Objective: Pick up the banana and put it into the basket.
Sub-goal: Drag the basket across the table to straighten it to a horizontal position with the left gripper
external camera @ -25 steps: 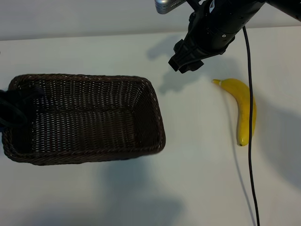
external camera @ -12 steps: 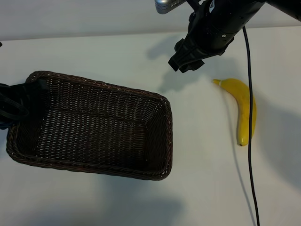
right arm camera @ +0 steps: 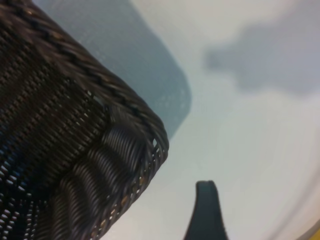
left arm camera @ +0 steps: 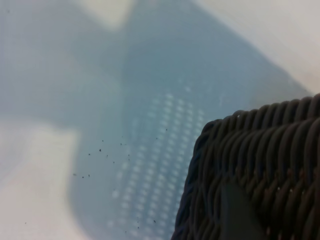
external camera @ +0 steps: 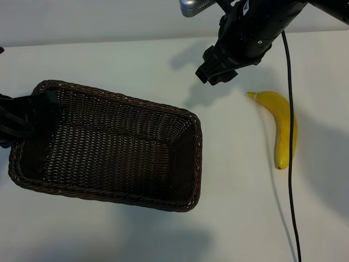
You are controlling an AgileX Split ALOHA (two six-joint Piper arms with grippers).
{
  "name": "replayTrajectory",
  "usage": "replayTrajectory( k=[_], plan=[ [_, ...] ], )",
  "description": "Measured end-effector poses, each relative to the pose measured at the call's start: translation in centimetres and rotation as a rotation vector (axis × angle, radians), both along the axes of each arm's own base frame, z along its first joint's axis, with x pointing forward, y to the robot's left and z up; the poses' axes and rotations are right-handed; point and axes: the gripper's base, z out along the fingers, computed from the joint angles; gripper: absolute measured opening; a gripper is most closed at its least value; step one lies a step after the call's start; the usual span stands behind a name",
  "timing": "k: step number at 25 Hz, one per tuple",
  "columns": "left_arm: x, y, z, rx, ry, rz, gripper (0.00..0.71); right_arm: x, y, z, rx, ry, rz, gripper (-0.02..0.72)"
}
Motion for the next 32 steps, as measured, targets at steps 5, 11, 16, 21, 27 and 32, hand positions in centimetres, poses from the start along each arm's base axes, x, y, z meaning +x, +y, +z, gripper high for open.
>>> replayTrajectory(
  k=[5, 11, 16, 21, 27, 32],
  plan=[
    [-0.2, 0.0, 0.4, 0.004, -0.018, -0.005, 0.382, 0.0, 0.0, 0.0, 0.000, 0.000, -0.001, 0.554],
    [-0.1, -0.3, 0.5, -0.011, -0.033, -0.034, 0.382, 0.0, 0.0, 0.0, 0.000, 0.000, -0.001, 0.553],
    [0.1, 0.4, 0.8, -0.053, -0.065, -0.013, 0.382, 0.0, 0.0, 0.0, -0.002, 0.004, -0.001, 0.553],
    [0.2, 2.0, 1.0, -0.096, -0.095, -0.007, 0.382, -0.1, 0.0, 0.0, -0.005, 0.009, 0.000, 0.553],
    [0.2, 1.8, 1.3, -0.145, -0.133, -0.062, 0.382, -0.1, 0.0, 0.0, -0.005, 0.008, 0.000, 0.552],
    [-0.3, 1.9, 0.3, -0.150, -0.113, -0.048, 0.382, -0.1, 0.0, 0.0, -0.006, 0.009, 0.000, 0.552]
  ],
)
